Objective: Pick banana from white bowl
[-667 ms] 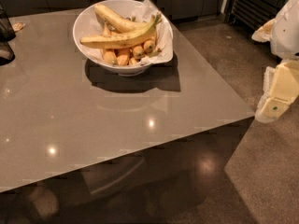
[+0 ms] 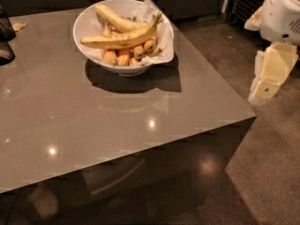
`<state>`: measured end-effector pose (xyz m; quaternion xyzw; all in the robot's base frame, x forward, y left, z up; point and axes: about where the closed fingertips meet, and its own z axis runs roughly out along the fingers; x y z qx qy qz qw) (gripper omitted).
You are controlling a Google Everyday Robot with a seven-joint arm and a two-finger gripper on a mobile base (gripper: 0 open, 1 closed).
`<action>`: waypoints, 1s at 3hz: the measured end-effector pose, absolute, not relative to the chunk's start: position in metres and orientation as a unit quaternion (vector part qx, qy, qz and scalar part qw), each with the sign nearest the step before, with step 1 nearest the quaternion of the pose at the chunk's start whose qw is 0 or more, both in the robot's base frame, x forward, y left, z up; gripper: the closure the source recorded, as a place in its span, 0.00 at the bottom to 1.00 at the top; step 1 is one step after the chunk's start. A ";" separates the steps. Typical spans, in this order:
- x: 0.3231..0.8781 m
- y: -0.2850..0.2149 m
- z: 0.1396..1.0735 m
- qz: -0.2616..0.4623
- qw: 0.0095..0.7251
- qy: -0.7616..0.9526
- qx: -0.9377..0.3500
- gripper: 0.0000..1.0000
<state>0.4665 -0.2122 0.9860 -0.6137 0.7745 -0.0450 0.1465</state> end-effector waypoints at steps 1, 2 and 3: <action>0.497 -0.197 0.994 -0.055 0.137 0.763 -0.629 0.00; 0.502 -0.192 0.998 -0.059 0.149 0.759 -0.631 0.00; 0.510 -0.185 1.005 -0.065 0.179 0.743 -0.642 0.00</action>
Offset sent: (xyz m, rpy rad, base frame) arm 0.0267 0.0136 0.0073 -0.0289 0.0010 0.0308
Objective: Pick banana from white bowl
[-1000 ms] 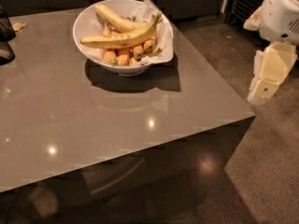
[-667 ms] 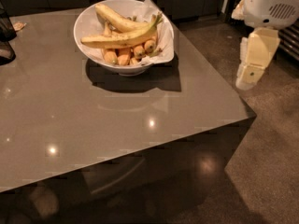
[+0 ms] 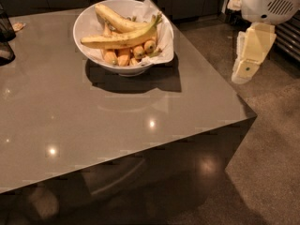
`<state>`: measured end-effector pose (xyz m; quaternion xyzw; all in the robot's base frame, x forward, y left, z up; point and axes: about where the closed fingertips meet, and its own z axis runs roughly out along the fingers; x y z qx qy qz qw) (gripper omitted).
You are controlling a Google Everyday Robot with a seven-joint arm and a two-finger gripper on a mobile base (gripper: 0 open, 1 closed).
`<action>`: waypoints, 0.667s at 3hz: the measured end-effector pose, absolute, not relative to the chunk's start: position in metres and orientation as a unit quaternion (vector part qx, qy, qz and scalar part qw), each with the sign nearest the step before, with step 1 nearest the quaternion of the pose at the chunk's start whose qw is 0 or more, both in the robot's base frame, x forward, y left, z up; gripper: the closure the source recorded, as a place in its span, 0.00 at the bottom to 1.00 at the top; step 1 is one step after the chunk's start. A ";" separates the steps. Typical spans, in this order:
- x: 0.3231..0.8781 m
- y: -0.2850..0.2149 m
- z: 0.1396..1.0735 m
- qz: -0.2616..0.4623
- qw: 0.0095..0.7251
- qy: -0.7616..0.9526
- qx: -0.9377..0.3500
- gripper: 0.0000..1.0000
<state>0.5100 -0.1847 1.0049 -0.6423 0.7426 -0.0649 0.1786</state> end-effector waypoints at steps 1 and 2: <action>0.535 -0.168 1.017 -0.075 0.196 0.716 -0.666 0.00; 0.570 -0.138 1.035 -0.086 0.203 0.681 -0.698 0.00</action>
Offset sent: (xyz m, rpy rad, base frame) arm 0.0996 0.0855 0.0533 -0.0699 -0.0883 0.2809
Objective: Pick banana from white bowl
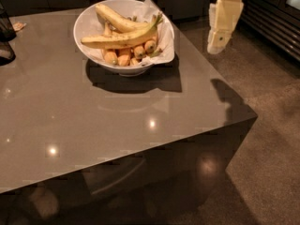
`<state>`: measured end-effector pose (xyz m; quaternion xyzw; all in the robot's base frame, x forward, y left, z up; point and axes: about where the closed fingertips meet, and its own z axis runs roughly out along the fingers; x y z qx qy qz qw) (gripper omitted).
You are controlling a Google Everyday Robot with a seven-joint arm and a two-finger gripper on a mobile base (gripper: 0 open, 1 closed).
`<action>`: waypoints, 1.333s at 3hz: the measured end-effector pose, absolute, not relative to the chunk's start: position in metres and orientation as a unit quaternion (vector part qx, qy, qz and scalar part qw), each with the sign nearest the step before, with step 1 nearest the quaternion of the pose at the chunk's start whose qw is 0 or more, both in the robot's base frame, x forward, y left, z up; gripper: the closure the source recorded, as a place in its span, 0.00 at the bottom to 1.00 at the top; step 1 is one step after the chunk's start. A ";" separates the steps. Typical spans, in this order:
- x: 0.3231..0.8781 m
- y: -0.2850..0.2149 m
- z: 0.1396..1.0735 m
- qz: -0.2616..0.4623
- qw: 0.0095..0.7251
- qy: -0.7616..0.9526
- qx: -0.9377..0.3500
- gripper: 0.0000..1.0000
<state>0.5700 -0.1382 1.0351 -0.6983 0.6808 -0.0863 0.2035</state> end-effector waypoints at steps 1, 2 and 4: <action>0.576 -0.129 1.044 -0.090 0.218 0.674 -0.700 0.00; 0.576 -0.131 1.041 -0.078 0.226 0.673 -0.700 0.00; 0.617 -0.082 1.040 -0.054 0.224 0.639 -0.733 0.00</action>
Offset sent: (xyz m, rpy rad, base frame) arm -0.0028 -0.0019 0.0016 0.0657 0.0111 0.0260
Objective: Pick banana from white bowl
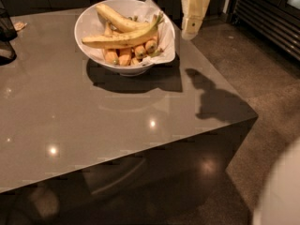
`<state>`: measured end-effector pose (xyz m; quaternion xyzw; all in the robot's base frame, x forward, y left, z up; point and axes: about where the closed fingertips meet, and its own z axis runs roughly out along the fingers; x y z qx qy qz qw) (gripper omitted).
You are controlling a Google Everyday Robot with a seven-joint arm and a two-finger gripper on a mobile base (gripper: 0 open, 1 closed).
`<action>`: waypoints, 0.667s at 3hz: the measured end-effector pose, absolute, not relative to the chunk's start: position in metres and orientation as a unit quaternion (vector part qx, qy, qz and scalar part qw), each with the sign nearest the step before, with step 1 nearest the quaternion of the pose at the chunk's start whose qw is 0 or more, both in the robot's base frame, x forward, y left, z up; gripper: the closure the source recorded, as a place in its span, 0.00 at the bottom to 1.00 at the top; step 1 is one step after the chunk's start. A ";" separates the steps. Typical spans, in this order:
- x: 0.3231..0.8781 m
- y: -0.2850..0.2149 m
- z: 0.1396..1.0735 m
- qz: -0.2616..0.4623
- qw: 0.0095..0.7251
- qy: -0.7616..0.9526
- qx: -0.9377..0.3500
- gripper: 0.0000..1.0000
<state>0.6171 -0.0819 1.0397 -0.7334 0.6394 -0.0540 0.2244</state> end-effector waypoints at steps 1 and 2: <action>0.639 -0.053 1.033 -0.045 0.217 0.622 -0.751 0.14; 0.658 -0.026 1.023 -0.039 0.212 0.609 -0.764 0.15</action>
Offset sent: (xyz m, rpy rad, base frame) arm 0.0372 0.0639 -0.0298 -0.1018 0.1810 0.1454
